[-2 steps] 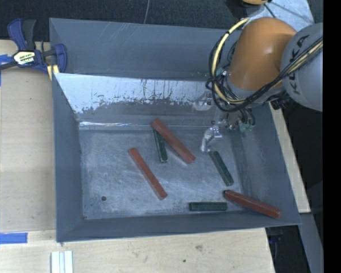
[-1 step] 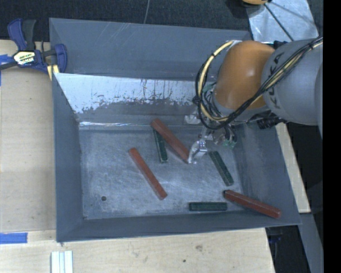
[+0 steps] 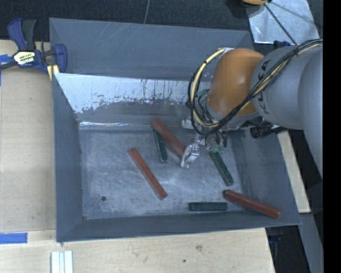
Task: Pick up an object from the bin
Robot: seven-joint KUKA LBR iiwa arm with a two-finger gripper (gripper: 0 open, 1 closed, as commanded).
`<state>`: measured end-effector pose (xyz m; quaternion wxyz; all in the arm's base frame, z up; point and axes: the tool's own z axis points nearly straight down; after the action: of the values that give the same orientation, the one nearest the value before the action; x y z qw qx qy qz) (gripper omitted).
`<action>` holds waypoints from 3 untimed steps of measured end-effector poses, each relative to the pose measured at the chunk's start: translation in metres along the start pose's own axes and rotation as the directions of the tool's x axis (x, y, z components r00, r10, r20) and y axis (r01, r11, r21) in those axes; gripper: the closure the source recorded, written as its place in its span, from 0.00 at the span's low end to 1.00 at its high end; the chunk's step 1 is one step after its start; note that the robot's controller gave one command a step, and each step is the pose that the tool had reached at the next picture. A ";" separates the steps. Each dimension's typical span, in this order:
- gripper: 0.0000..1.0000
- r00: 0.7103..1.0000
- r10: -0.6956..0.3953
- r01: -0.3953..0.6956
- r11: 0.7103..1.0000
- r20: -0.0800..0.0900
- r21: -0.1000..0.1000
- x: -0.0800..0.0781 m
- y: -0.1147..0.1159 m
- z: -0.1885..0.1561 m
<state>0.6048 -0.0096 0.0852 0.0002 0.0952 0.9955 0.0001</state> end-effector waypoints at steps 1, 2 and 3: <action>0.00 1.000 0.013 -0.013 1.000 0.005 -0.001 -0.007 0.013 -0.028; 0.00 0.995 0.102 -0.102 0.995 0.003 0.000 0.001 0.027 0.012; 1.00 0.974 0.224 -0.223 0.975 0.020 -0.012 -0.004 0.020 0.008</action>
Offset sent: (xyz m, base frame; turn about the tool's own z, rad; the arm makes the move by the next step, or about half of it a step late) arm 0.0019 0.0286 -0.0152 0.1024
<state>0.6124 0.0088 0.0772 0.0110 0.2066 0.9784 0.0040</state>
